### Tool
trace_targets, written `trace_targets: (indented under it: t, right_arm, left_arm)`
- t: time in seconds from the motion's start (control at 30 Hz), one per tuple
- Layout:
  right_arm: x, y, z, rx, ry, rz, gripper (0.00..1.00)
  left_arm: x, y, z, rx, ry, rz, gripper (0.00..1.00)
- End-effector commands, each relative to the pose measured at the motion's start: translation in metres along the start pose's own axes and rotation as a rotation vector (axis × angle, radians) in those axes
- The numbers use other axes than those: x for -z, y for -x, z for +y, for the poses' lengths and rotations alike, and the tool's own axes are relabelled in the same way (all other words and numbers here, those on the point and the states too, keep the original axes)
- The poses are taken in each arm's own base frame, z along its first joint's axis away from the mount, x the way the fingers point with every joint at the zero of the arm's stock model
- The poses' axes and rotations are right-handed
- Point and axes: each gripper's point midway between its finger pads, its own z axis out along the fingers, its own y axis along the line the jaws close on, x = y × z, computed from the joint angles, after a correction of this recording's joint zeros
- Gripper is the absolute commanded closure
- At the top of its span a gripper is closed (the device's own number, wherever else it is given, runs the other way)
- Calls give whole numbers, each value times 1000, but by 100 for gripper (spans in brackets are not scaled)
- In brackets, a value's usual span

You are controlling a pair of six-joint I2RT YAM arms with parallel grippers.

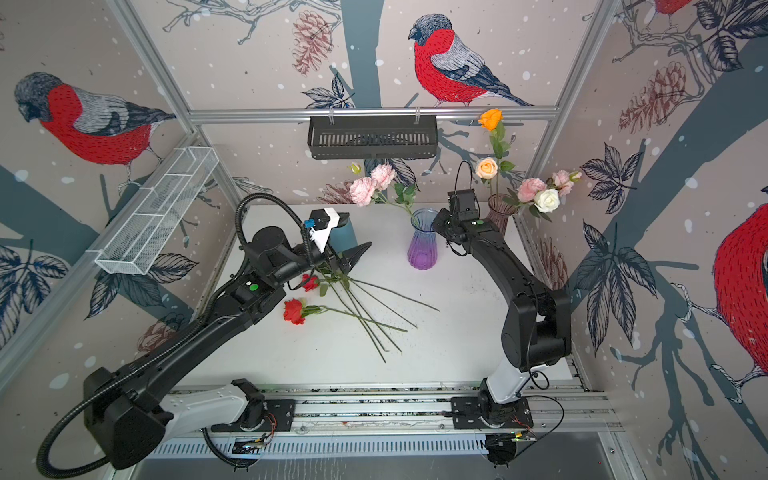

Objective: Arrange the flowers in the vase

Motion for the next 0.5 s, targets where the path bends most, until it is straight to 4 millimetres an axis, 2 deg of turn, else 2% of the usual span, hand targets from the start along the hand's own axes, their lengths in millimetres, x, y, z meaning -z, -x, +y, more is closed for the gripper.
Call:
trace_targets:
  t: [0.0, 0.1, 0.23, 0.47]
  right_arm:
    - [8, -4, 1, -10, -2, 3, 81]
    - [15, -10, 5, -23, 22, 18, 89]
    - [24, -19, 10, -42, 56, 42, 95]
    - [47, -37, 21, -72, 103, 79, 98]
  left_arm:
    - [1, 12, 1, -26, 0, -45, 4]
    - [0, 10, 1, -22, -1, -42, 4]
    - [1, 11, 2, -23, 4, -43, 4]
    - [3, 12, 3, -32, 11, -44, 4]
